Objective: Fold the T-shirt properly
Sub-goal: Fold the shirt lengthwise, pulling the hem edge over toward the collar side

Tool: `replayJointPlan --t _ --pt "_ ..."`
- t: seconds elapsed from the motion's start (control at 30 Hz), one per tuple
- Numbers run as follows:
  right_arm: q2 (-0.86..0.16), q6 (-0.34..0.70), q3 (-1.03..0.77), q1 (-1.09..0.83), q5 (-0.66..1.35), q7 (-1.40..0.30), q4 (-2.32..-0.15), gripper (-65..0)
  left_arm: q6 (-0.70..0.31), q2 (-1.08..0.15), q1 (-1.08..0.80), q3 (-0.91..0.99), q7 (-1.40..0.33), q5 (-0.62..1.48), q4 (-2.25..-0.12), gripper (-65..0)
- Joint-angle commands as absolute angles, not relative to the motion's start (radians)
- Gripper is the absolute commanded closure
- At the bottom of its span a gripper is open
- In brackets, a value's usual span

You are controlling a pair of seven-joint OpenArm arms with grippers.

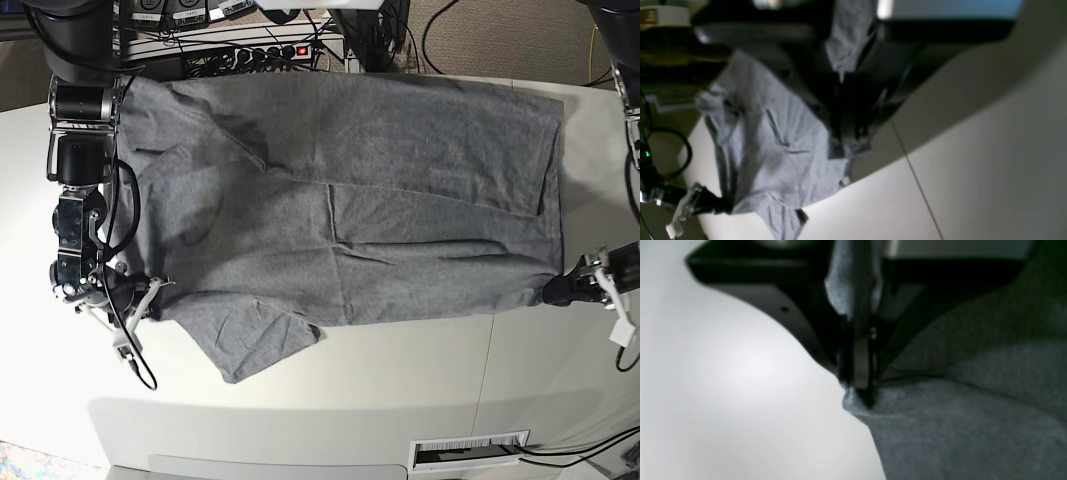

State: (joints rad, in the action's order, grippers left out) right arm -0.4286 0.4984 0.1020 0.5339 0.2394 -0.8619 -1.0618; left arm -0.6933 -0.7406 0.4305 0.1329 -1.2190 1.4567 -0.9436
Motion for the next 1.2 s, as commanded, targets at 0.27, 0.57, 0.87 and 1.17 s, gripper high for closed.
replayJointPlan --t 0.27,0.57,0.87,1.17 --pt "-0.463 0.503 0.096 0.562 0.321 -1.079 -1.182 0.0 -0.698 -0.832 0.434 0.140 -1.356 1.484 -0.961 0.0" --pt "-0.601 0.508 0.096 0.461 0.513 -1.214 -1.338 0.0 -0.698 -0.870 0.343 0.140 -1.396 1.484 -0.961 0.0" --pt "-0.683 0.507 0.096 0.296 0.512 -1.235 -1.487 0.0 -0.698 -0.896 0.245 0.140 -1.396 1.484 -0.963 0.0" --pt "-0.698 0.508 0.073 0.187 0.508 -1.265 -1.567 0.0 -0.698 -0.901 0.146 0.140 -1.396 1.484 -0.964 0.0"
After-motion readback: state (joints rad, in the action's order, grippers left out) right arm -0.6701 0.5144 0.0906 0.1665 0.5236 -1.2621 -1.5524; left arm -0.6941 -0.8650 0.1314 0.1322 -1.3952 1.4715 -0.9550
